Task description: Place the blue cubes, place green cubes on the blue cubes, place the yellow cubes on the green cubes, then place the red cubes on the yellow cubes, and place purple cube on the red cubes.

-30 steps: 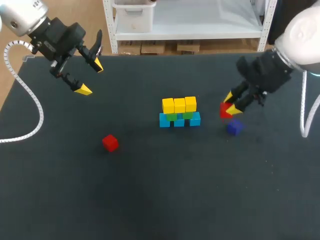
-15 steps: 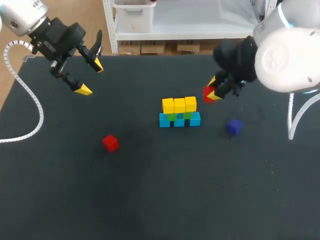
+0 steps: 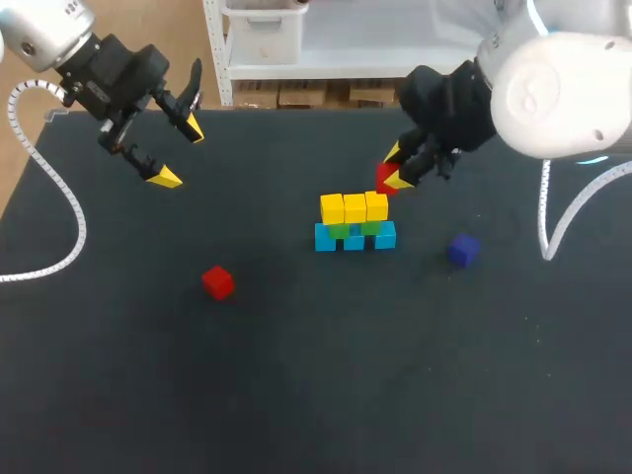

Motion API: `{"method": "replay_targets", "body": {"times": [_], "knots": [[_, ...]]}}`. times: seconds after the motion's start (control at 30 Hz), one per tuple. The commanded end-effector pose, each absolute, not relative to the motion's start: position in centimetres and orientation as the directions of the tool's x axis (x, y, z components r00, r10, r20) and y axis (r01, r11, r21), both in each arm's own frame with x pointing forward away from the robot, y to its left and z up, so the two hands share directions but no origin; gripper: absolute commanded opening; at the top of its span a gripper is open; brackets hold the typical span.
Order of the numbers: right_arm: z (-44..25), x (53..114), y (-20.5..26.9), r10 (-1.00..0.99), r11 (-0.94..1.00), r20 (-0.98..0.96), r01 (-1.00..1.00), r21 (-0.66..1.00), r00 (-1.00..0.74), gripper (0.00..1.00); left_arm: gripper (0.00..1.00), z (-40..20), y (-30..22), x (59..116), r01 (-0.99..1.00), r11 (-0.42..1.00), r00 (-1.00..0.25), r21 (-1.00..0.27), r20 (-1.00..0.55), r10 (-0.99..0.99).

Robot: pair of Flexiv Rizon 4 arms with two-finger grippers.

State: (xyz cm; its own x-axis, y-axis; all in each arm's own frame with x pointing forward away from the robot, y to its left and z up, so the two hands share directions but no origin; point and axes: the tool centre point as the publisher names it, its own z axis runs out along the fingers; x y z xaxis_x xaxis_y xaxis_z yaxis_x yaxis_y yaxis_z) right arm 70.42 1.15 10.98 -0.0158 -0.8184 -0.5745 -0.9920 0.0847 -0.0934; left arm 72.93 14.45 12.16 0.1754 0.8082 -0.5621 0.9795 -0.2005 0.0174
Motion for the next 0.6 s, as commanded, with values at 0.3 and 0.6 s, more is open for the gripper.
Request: {"method": "replay_targets", "body": {"times": [0.3,0.6], "knots": [[10.3,70.6,2.9,-0.822,0.058,-0.569,-0.996,-0.072,-0.007,0.00,1.00,12.2,14.5,73.1,0.979,-0.204,0.177,0.015,-0.561,0.808],[9.7,70.4,3.4,-0.825,0.046,-0.565,-0.997,-0.064,-0.002,0.00,1.00,12.2,14.5,73.1,0.979,-0.204,0.177,0.015,-0.561,0.808]]}}
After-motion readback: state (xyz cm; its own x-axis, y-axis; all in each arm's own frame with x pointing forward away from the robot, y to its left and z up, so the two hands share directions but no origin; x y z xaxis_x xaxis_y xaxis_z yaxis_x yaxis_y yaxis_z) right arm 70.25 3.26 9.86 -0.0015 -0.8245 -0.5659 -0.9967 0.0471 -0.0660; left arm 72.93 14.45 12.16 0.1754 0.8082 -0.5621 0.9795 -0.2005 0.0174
